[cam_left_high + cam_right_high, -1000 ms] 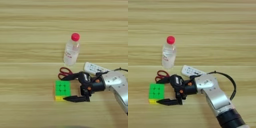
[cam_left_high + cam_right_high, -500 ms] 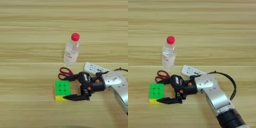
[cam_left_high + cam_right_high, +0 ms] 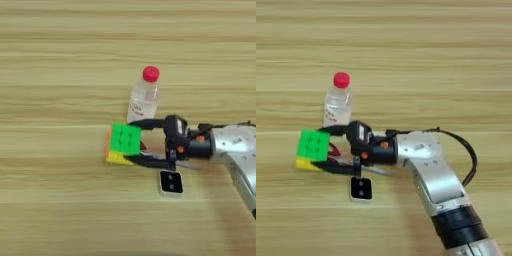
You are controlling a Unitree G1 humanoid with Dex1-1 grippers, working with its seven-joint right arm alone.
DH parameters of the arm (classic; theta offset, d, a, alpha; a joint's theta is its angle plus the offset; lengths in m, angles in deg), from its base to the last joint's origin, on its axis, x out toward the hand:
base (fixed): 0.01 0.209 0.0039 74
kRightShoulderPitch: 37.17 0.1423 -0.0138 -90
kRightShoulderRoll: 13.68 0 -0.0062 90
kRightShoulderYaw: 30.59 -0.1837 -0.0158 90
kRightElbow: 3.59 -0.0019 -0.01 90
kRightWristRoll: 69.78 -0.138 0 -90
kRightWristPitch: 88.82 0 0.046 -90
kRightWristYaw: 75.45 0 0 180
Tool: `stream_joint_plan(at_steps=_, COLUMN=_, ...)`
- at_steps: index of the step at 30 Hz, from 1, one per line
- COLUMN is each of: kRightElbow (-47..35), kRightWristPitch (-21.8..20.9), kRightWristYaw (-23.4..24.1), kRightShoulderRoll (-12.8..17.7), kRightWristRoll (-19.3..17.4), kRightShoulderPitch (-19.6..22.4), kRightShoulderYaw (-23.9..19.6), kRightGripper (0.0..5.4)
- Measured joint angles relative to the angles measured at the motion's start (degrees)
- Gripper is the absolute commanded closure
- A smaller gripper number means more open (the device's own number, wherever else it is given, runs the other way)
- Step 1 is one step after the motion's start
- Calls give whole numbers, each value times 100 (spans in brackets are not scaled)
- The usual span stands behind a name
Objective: Move the objects on the table
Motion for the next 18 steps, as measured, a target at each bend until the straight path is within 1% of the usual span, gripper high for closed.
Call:
stream_joint_plan(at_steps=5, kRightElbow=-325, kRightWristPitch=228, kRightWristYaw=157, kRightShoulderRoll=1, kRightWristRoll=-500, kRightShoulderPitch=138, kRightShoulderYaw=-436, kRightGripper=209)
stream_joint_plan(at_steps=7, kRightElbow=-502, kRightWristPitch=405, kRightWristYaw=312, kRightShoulderRoll=9, kRightWristRoll=-869, kRightShoulderPitch=297, kRightShoulderYaw=-799, kRightGripper=209)
stream_joint_plan(at_steps=8, kRightElbow=-540, kRightWristPitch=426, kRightWristYaw=372, kRightShoulderRoll=20, kRightWristRoll=-964, kRightShoulderPitch=387, kRightShoulderYaw=-924, kRightGripper=209)
stream_joint_plan(at_steps=9, kRightElbow=-630, kRightWristPitch=547, kRightWristYaw=486, kRightShoulderRoll=28, kRightWristRoll=-1155, kRightShoulderPitch=520, kRightShoulderYaw=-1120, kRightGripper=209)
stream_joint_plan(at_steps=10, kRightElbow=-569, kRightWristPitch=609, kRightWristYaw=700, kRightShoulderRoll=-34, kRightWristRoll=-1424, kRightShoulderPitch=612, kRightShoulderYaw=-1376, kRightGripper=209)
stream_joint_plan(at_steps=11, kRightElbow=-495, kRightWristPitch=640, kRightWristYaw=894, kRightShoulderRoll=-39, kRightWristRoll=-1563, kRightShoulderPitch=788, kRightShoulderYaw=-1610, kRightGripper=209)
stream_joint_plan(at_steps=12, kRightElbow=-462, kRightWristPitch=643, kRightWristYaw=979, kRightShoulderRoll=-50, kRightWristRoll=-1605, kRightShoulderPitch=861, kRightShoulderYaw=-1697, kRightGripper=209)
stream_joint_plan(at_steps=13, kRightElbow=-217, kRightWristPitch=614, kRightWristYaw=1355, kRightShoulderRoll=-77, kRightWristRoll=-1652, kRightShoulderPitch=1177, kRightShoulderYaw=-2010, kRightGripper=209)
stream_joint_plan(at_steps=15, kRightElbow=322, kRightWristPitch=507, kRightWristYaw=1905, kRightShoulderRoll=-129, kRightWristRoll=-1507, kRightShoulderPitch=1539, kRightShoulderYaw=-2271, kRightGripper=209)
stream_joint_plan(at_steps=18, kRightElbow=837, kRightWristPitch=338, kRightWristYaw=2384, kRightShoulderRoll=-135, kRightWristRoll=-1407, kRightShoulderPitch=1890, kRightShoulderYaw=-2565, kRightGripper=209)
